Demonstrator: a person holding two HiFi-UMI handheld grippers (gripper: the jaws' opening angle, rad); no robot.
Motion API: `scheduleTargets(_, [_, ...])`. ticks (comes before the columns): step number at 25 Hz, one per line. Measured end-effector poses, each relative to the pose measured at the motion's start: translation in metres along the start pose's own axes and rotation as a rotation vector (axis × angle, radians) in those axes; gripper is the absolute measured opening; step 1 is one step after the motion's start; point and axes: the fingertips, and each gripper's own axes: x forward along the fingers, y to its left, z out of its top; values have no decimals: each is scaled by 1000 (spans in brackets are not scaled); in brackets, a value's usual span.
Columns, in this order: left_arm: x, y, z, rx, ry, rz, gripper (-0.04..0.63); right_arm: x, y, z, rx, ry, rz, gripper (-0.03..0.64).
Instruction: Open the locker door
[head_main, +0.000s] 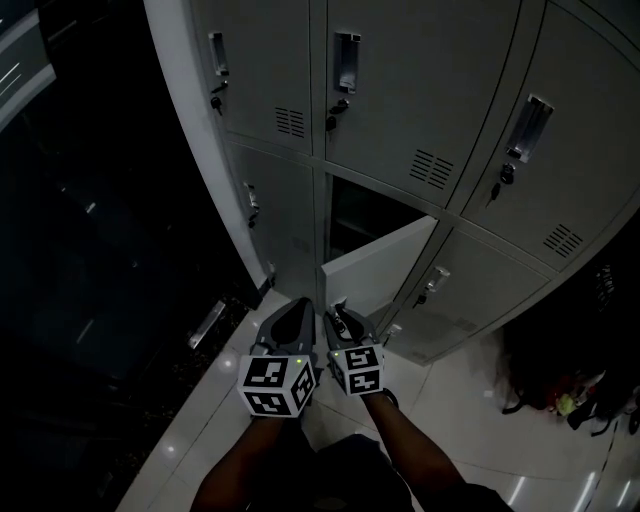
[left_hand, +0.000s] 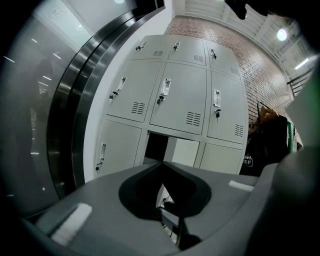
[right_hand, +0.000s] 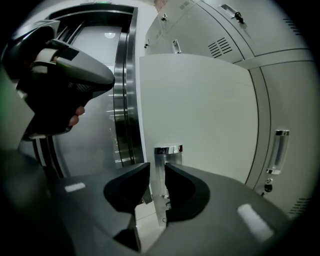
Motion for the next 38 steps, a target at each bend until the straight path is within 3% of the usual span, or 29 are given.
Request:
scheduleTargets(7, [-17,-31,0,-6,17,-7,6,-39,-4,-3,-13,32,-8,91])
scheduleTargets(24, [-55,-80,6,-11,15,-16,6,-124,2,22,-25,-8,-27,66])
scheduleTargets(38, [-96,-113,27,5,15,-7,6,-186,26,75,-29,-64,-8,64])
